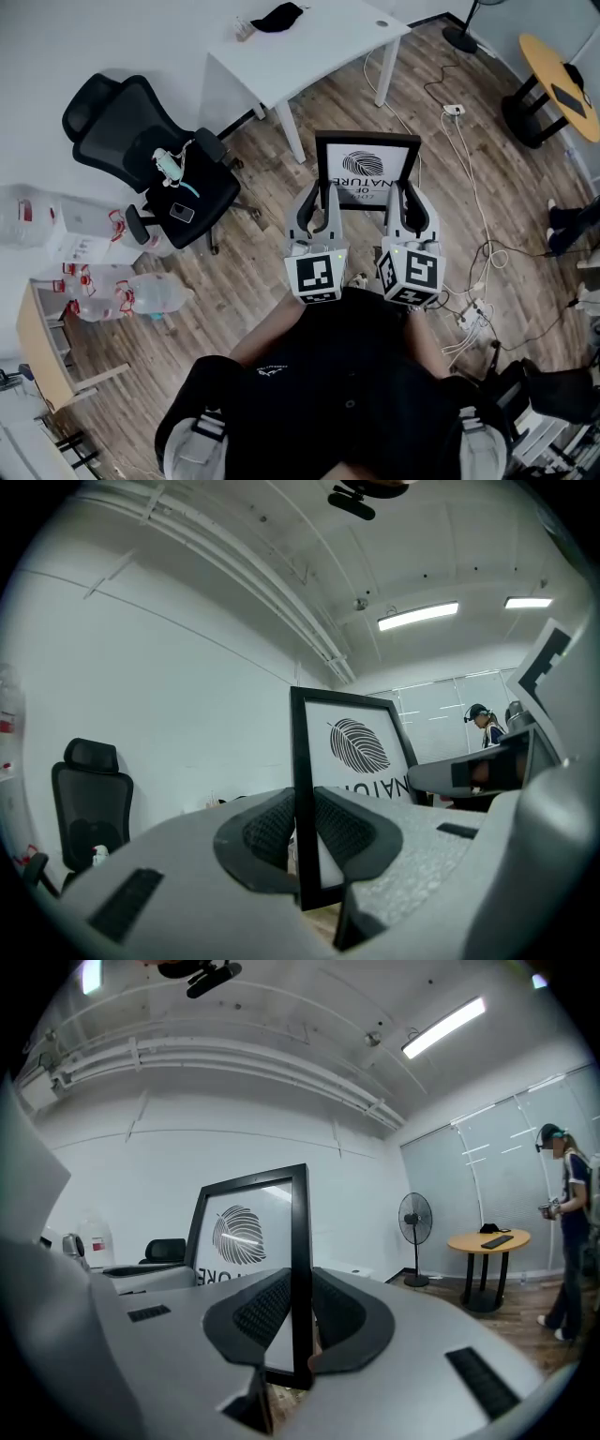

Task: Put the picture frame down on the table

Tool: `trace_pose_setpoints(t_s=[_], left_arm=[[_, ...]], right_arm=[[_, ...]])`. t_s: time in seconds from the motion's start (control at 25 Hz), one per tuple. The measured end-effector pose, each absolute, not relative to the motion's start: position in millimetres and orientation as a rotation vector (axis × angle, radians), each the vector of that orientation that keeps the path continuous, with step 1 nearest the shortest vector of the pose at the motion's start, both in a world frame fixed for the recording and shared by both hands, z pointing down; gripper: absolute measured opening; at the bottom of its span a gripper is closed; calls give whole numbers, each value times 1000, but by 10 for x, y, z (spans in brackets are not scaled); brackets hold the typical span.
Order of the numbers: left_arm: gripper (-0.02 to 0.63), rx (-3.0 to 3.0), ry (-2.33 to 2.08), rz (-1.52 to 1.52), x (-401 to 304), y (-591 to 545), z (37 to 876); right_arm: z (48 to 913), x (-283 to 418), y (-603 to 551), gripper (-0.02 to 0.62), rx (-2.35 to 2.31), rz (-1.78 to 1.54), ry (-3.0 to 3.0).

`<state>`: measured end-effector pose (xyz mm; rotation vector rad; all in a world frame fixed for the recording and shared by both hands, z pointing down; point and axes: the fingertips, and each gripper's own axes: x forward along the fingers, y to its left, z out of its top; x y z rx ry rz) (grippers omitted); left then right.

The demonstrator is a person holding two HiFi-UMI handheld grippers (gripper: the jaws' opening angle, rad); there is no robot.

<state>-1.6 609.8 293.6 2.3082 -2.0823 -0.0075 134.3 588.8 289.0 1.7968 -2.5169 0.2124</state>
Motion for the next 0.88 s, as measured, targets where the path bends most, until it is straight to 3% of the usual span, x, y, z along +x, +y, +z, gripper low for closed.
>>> trace_pose_setpoints(t_s=[0.28, 0.88], left_arm=[[69, 2322, -2093, 0, 529, 6133, 2900], [71, 2425, -1994, 28, 969, 5837, 2947]], right_arm=[[2883, 1895, 5922, 67, 1808, 232, -2533], [2923, 2332, 5750, 66, 1910, 218, -2470]])
